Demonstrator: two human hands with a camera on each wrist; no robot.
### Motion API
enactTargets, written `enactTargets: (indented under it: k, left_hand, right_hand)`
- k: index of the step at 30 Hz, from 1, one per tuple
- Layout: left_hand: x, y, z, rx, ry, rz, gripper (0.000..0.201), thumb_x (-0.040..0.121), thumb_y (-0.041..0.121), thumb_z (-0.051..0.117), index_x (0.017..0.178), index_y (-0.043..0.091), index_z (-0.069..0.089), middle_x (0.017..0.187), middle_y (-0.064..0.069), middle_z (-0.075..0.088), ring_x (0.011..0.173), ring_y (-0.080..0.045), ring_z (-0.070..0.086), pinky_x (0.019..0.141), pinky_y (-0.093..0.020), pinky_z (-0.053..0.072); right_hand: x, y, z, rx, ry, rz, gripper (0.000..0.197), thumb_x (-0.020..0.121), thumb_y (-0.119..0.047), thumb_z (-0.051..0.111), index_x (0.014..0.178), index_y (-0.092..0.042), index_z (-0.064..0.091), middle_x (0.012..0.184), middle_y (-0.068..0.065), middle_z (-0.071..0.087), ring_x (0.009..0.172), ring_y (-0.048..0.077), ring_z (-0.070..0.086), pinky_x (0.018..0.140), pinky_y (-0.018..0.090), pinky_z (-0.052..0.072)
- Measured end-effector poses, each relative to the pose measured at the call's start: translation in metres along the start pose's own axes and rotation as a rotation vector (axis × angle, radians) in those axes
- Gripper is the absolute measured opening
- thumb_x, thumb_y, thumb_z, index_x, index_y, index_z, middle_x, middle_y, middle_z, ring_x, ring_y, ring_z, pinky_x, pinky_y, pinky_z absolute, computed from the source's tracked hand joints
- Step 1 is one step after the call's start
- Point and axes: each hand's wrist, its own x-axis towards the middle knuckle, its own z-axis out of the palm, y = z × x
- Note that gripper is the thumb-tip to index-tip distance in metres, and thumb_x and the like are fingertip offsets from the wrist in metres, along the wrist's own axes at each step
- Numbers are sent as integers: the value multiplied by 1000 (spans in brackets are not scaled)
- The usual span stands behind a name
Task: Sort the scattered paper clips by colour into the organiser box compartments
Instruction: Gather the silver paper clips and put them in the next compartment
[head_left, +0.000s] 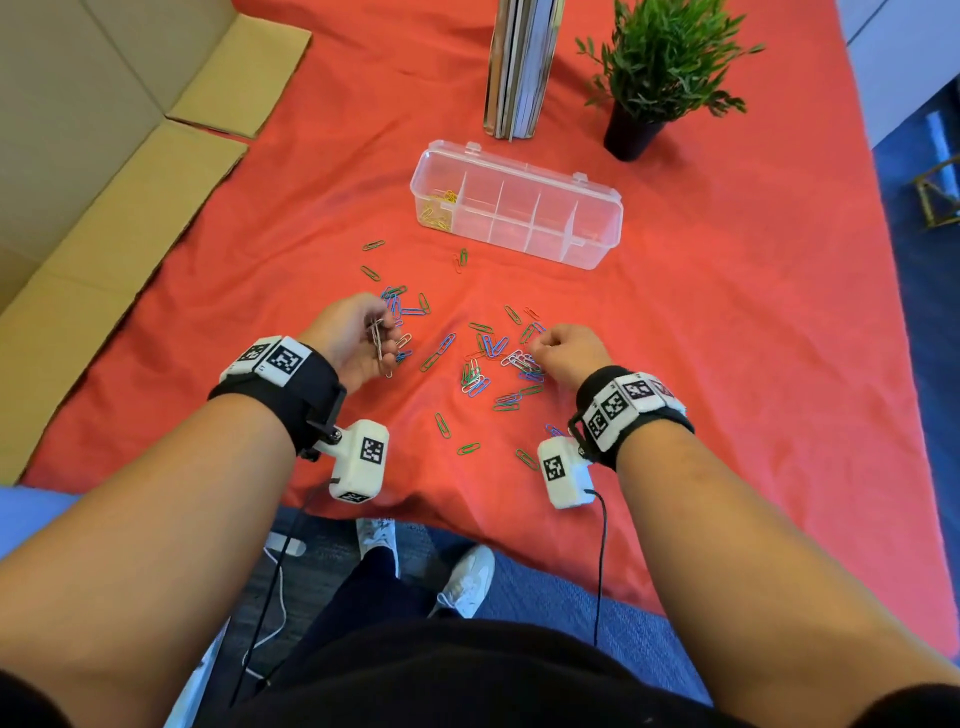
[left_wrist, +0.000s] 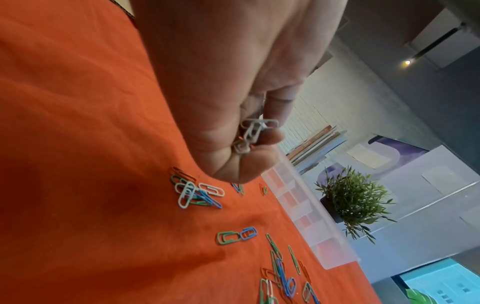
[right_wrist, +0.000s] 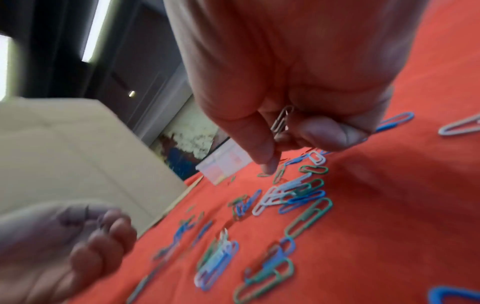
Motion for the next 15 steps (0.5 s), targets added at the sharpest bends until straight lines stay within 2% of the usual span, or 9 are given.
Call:
enactTargets:
  k: [3,7,10,11,13,14,15]
  left_hand:
    - [0,-3,-5,-26,18,4,20,85,7,38,74,9,54,67,-4,55,43,-8,50,42,-16,46]
    - [5,-8,-15,-33,53,-22,26,93,21,41,72,14,54,59,2,49,41,-5,46,39,-15,44]
    - [12,-15,-19,137,115,77,34,96,1,28,80,16,54,70,1,50,40,1,48,38,-11,42]
    - [15,-17,-20,198,136,114,37,95,-3,26,81,17,54,74,1,52,39,2,48,37,-10,40]
    - [20,-19,-20,346,194,202,38,93,-2,30,79,21,56,73,2,54,36,3,46,37,-11,34]
    - [22,-20,-20,442,227,254,33,92,2,36,78,22,59,72,2,55,42,2,49,42,-13,35]
    - [24,-20,-20,561,256,308,25,90,8,43,81,20,64,73,0,59,53,-5,56,51,-17,40]
  right_hand:
    - [1,-1,9,-232,22,-78,11,84,-19,55,85,-16,66,92,10,67,93,27,62,77,27,44]
    - [5,-8,24,-304,50,-153,24,82,-17,60,104,-10,60,112,15,63,106,31,59,84,32,46]
    - [5,-9,32,-462,7,-176,32,88,-18,56,116,-3,52,124,20,53,115,34,53,92,36,44]
    - [5,-10,33,-474,-4,-182,29,89,-18,54,114,-2,54,123,21,53,113,35,54,92,36,44]
    - [5,-14,31,-409,-29,-189,17,89,-19,51,98,-6,58,111,21,59,101,33,58,85,35,46]
    - [6,-16,29,-314,-43,-184,10,89,-20,52,89,-11,57,100,17,61,92,29,59,80,33,45]
    - [6,-17,26,-162,-68,-154,8,89,-20,54,83,-15,54,88,11,60,81,24,55,73,31,44]
